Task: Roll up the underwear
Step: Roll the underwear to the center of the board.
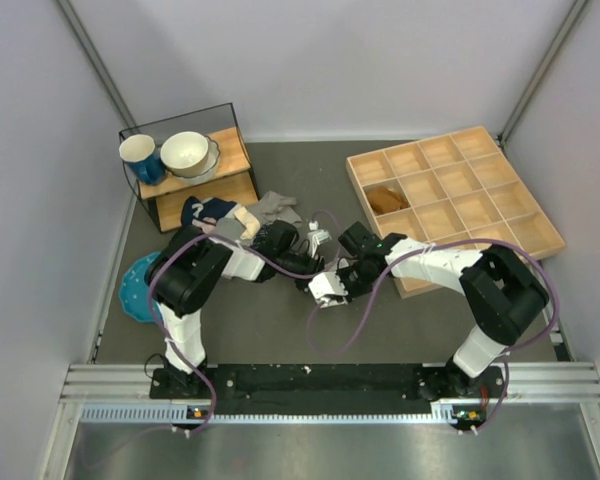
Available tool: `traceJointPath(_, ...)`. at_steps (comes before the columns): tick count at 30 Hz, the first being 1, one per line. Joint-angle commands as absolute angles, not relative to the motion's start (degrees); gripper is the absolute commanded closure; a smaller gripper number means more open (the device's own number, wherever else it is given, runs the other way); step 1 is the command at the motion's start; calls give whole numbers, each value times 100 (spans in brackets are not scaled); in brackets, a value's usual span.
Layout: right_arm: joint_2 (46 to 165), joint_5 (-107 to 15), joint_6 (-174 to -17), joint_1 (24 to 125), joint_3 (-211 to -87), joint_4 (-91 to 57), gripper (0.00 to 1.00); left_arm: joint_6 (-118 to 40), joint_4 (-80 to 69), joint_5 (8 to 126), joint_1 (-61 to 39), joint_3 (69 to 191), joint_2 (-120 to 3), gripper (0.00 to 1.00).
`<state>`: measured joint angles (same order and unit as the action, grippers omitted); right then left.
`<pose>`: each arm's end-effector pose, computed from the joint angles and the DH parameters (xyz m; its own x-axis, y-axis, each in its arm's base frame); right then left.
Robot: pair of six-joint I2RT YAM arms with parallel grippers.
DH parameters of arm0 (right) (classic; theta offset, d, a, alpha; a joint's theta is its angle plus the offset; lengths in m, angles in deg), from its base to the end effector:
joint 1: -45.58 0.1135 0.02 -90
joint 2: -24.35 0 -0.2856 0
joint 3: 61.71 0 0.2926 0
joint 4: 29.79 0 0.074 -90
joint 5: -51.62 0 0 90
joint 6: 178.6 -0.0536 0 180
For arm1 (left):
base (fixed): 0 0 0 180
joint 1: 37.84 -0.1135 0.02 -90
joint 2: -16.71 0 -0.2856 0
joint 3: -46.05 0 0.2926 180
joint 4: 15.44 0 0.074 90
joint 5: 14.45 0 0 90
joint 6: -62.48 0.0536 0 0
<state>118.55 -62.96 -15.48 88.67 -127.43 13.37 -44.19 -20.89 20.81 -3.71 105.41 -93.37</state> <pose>0.2307 0.2463 0.1423 0.4848 -0.7381 -0.4692 -0.8714 -0.4536 -0.1868 0.2876 -0.2478 0.0807 -0.7927 0.3373 -0.5078 0.5973 0.2632 -0.7576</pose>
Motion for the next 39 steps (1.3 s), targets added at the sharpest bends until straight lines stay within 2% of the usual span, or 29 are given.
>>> traceJointPath(1, 12007, -6052, -1740, 8926, -12627, 1402, 90, -4650, -2591, 3159, -532, 10000, -8921, 60)
traceJointPath(5, 12112, -6562, -1881, 8759, -13022, 2096, 94, -4634, -3295, 3853, -620, 9121, -7973, 51)
traceJointPath(12, 12638, -7581, -2109, 8293, -13919, 3424, 94, -4115, -4568, 4821, -620, 7461, -5751, 49)
traceJointPath(16, 13103, -7968, -2321, 7899, -14507, 3899, 94, -3940, -6272, 4952, -445, 6319, -4896, 48)
traceJointPath(18, 13298, -8162, -2408, 7757, -14675, 4110, 94, -3703, -6390, 5154, -252, 6158, -4580, 48)
traceJointPath(25, 14133, -8083, -2935, 7581, -15474, 4567, 90, -3123, -6338, 5349, 188, 6140, -4323, 47)
traceJointPath(28, 14511, -8065, -3068, 7572, -15852, 4909, 89, -2149, -5523, 5733, 890, 6498, -4323, 46)
traceJointPath(33, 14819, -8109, -3015, 7572, -16108, 5200, 88, -883, -4159, 6349, 1839, 7387, -5148, 43)
traceJointPath(39, 14881, -8092, -3015, 7563, -16117, 5253, 86, 58, -3043, 6764, 2087, 8704, -6290, 41)
